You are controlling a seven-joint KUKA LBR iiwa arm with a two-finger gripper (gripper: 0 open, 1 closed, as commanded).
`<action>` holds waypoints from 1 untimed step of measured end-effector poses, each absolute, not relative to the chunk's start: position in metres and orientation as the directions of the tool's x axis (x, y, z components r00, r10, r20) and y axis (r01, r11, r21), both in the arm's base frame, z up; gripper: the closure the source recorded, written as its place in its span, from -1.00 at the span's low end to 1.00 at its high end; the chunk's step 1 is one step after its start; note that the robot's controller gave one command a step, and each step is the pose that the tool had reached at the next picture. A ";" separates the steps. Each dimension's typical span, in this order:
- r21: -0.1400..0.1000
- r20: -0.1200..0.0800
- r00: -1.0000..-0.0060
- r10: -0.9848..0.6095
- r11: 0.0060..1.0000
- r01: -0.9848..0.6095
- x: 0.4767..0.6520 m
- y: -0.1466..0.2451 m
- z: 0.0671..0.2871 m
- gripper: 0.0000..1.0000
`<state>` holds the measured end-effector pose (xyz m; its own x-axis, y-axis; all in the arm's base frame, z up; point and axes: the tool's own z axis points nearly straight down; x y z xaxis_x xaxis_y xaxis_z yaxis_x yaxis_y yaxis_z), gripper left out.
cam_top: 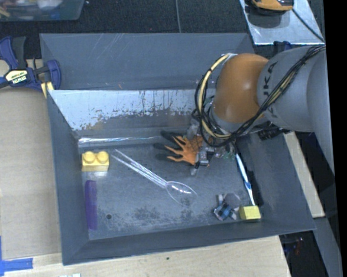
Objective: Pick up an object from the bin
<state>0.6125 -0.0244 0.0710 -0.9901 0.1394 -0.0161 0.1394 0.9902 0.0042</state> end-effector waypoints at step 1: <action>0.003 -0.015 -0.994 0.113 0.994 0.113 0.612 -0.024 0.071 -1.00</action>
Offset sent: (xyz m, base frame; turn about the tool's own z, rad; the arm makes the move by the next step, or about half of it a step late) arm -0.0002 0.0001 0.0001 -0.0045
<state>0.6115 -0.0241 0.0715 -0.9935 0.1129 -0.0145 0.1128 0.9936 0.0027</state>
